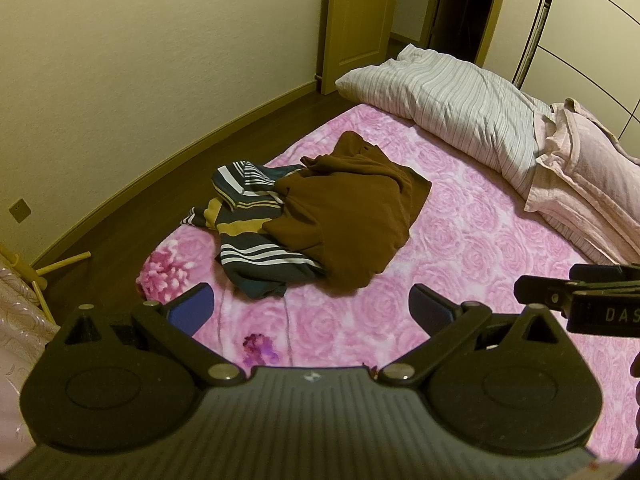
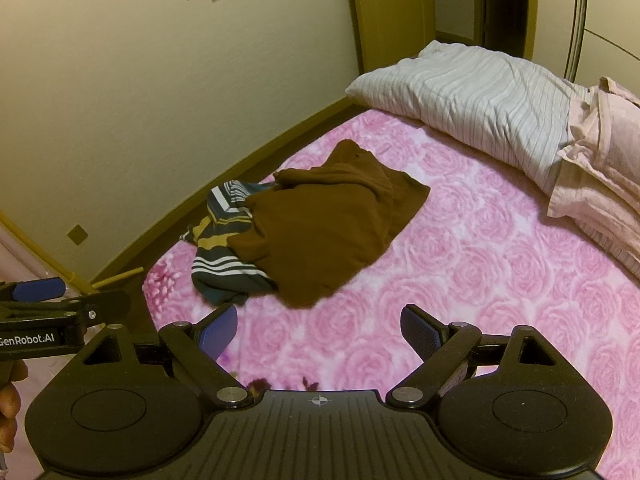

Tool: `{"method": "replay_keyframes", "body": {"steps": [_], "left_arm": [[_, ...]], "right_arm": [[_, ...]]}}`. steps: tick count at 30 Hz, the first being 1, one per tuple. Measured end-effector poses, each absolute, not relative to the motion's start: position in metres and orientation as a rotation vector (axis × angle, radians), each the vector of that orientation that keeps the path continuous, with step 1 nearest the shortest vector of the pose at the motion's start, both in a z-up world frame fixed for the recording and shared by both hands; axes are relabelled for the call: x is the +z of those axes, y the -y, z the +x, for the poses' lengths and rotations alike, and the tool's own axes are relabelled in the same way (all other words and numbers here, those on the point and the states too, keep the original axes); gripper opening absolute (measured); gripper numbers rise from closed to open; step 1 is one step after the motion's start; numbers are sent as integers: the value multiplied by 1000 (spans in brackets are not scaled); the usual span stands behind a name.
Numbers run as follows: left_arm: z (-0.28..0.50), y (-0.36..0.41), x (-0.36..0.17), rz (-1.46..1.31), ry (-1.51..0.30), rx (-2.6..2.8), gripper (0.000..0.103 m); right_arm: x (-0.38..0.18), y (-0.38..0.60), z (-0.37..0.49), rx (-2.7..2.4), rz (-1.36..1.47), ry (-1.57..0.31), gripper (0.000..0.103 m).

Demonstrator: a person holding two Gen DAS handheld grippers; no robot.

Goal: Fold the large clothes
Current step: 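Move both grippers toward the crumpled brown shirt on the bed, then grasp the brown shirt with the left gripper while the right gripper grasps it too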

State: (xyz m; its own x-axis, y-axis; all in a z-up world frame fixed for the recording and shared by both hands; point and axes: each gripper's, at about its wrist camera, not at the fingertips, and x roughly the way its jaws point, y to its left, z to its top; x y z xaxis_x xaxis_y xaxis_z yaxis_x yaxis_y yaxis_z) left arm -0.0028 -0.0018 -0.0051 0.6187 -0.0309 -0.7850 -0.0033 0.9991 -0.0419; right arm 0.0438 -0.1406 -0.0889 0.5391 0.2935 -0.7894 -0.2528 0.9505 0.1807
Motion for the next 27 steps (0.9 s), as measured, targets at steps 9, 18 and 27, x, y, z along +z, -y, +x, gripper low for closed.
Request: {"method": "replay_keyframes", "body": {"steps": [9, 18, 27], "left_arm": [[-2, 20, -11, -63, -919, 1, 102], [6, 21, -11, -92, -926, 50, 102], [46, -4, -23, 75, -892, -16, 102]], "right_arm": [[-94, 157, 48, 346, 53, -967, 86], [-105, 169, 64, 407, 55, -970, 86], [-124, 157, 94, 455, 27, -944, 86]]}}
